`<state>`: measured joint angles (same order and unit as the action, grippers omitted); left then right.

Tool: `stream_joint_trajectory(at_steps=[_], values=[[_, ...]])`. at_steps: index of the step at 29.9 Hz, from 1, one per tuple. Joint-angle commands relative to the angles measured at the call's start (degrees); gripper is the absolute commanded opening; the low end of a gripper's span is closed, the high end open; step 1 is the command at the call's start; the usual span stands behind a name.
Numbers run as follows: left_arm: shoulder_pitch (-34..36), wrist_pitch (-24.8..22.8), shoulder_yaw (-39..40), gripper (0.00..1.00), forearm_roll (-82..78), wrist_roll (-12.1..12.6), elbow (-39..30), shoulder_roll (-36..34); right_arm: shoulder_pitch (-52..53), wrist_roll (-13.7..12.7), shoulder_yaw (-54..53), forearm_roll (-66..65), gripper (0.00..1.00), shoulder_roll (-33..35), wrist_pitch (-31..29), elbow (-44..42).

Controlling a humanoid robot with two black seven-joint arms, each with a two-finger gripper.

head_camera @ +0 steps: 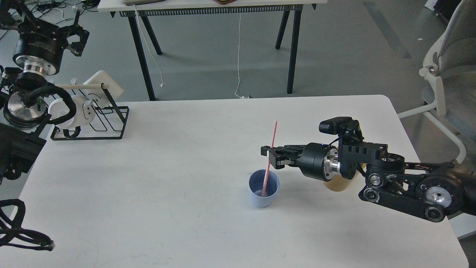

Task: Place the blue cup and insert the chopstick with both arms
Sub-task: 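Move the straw over the blue cup and lower it inside, then open the right gripper to release the straw in the blue cup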

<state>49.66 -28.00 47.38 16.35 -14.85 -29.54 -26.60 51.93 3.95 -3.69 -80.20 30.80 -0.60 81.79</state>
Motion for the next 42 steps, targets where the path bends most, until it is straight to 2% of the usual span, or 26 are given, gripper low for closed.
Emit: stream_joint_trajectory(at_steps=[1,8,14,17,20,22,25,28,34,37,40,42], values=[[0.0,0.0,0.0,1.0,0.0,0.0,0.0,0.0,0.1,0.0,1.8,0.0,0.47,-1.0,0.0,-0.3],[0.0,0.0,0.0,1.0,0.0,0.0,0.1,-0.1,0.2,-0.3,2.8,0.0,0.13,-1.0,0.0,-0.8],[0.0,0.0,0.1,1.0,0.0,0.0,0.1,0.0,0.4,-0.4,2.7,0.0,0.1,-0.9,-1.1,-0.8],[0.0,0.0,0.1,1.0,0.0,0.1,0.1,0.0,0.4,-0.4,2.8,0.0,0.02,-0.9,-1.2,-0.8],[0.0,0.0,0.1,1.0,0.0,0.1,0.1,0.0,0.4,-0.3,2.8,0.1,0.01,-0.9,-1.2,-0.6],[0.0,0.0,0.1,1.0,0.0,0.0,0.1,-0.1,0.4,-0.3,2.7,0.0,0.07,-0.9,-1.2,-0.7],[0.0,0.0,0.1,1.0,0.0,0.0,0.1,-0.1,0.7,-0.2,2.5,0.3,0.34,-0.8,-1.2,-0.4],[-0.1,0.0,0.1,1.0,0.0,0.0,0.0,0.0,0.8,0.1,2.4,0.4,0.53,-0.7,-1.2,0.1],[-0.1,0.0,0.1,1.0,0.0,0.0,0.1,-0.1,0.8,0.3,2.4,0.4,0.68,-0.3,-1.2,0.9],[-0.1,0.0,0.1,1.0,0.0,0.0,0.1,-0.2,0.8,0.3,2.4,0.4,0.84,0.0,-1.2,1.4],[-0.1,0.0,0.1,1.0,0.0,0.0,0.1,-0.2,0.9,0.3,1.7,0.5,0.93,0.9,-1.2,2.1],[-0.1,0.0,0.1,1.0,0.0,0.0,0.1,-0.2,1.1,0.4,-0.6,0.7,0.95,1.7,-1.2,2.1]])
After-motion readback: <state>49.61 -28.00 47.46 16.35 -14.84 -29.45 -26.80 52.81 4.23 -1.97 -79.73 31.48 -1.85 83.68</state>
